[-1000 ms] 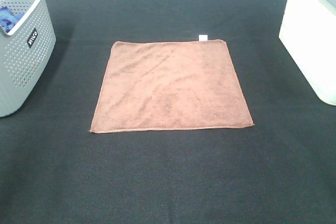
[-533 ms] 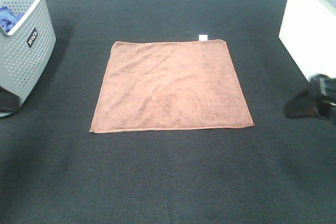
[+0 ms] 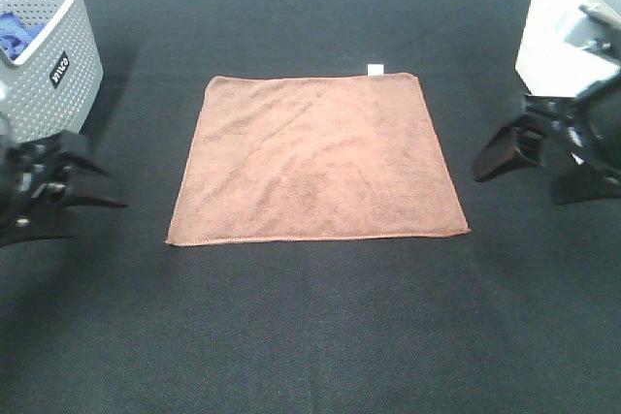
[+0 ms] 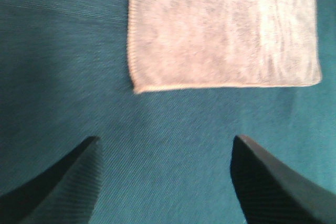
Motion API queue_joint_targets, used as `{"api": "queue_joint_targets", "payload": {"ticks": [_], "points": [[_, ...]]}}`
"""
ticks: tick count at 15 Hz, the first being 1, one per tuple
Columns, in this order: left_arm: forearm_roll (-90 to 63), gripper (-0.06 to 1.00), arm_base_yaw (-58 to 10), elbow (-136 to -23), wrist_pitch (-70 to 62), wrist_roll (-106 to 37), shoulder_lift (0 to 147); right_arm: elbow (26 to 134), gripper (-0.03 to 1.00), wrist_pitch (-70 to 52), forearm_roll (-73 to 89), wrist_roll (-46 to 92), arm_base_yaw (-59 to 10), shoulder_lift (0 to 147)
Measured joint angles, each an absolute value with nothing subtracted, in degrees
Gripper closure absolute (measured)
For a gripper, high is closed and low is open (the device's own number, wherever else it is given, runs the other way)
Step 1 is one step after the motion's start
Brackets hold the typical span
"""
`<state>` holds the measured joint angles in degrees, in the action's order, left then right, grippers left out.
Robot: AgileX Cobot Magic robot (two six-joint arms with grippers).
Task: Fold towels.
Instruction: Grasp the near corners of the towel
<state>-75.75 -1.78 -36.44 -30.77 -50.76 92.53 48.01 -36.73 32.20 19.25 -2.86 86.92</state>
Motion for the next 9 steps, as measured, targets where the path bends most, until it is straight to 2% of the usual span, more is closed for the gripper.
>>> {"api": "queue_joint_targets", "payload": {"ticks": [5,9], "points": [[-82.3,0.29,-4.6,-44.5,-33.1,-58.6,106.9,59.8,0.14,-44.5,35.6,24.5,-0.7,101.5],[-82.3,0.29,-4.6,-49.0,-32.3,-59.0,111.8,61.2,0.14,-46.6,46.1,36.2,3.4,109.8]]}}
